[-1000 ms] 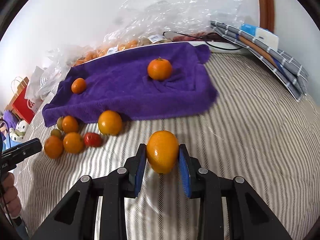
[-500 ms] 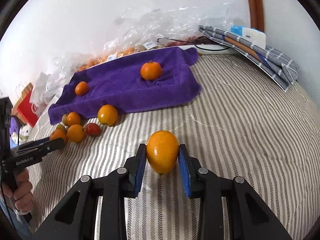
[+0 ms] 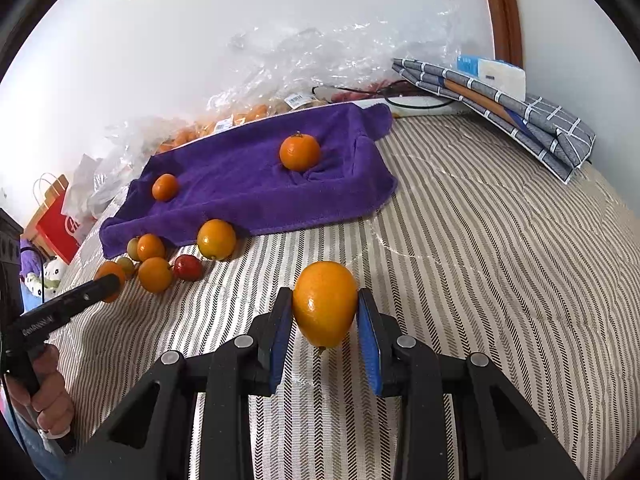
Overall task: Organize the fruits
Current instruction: 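Lift the tangerine with the right tool and carry it over the towel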
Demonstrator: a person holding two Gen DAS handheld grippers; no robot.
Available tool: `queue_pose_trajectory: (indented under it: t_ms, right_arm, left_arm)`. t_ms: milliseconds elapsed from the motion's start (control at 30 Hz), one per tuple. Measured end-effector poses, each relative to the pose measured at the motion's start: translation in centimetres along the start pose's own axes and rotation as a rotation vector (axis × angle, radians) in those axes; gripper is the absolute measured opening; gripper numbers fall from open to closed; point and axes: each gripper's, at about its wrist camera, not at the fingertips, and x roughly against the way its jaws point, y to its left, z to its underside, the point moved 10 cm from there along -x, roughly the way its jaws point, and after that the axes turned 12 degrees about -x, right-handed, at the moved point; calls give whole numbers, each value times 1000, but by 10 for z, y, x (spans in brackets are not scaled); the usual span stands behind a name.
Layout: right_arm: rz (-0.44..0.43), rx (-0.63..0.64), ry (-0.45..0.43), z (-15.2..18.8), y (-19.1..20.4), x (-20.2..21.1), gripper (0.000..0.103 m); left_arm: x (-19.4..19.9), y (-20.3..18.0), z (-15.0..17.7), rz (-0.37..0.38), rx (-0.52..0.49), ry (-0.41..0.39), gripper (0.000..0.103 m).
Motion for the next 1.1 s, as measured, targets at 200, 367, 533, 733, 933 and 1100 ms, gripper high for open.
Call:
queue_pose_trajectory:
  t_ms: [200,367,533,733,933,1100]
  right_arm:
    - [14,4,-39,-3,-1,6,32]
    - [21,22,-68,-4,2,12,32]
    - [26,35,-112,-7,3,20,32]
    - [1,37,-130,-9,5,25,32]
    - [-6,47,-132,-9,8,26,32]
    - [-3,27,-138,-10,4,27,32]
  left_arm:
    - [7,2,-3,-34,-9,-33,38]
    - [13,3,-7,-49,-5,-68,38]
    - [17,11,-7,-69,21,-77,38]
    - [25,10,-10,-92,7,-110,38]
    - [28,10,-13,-91,1,-132,38]
    - [27,4,-14,-85,-20,-131,38]
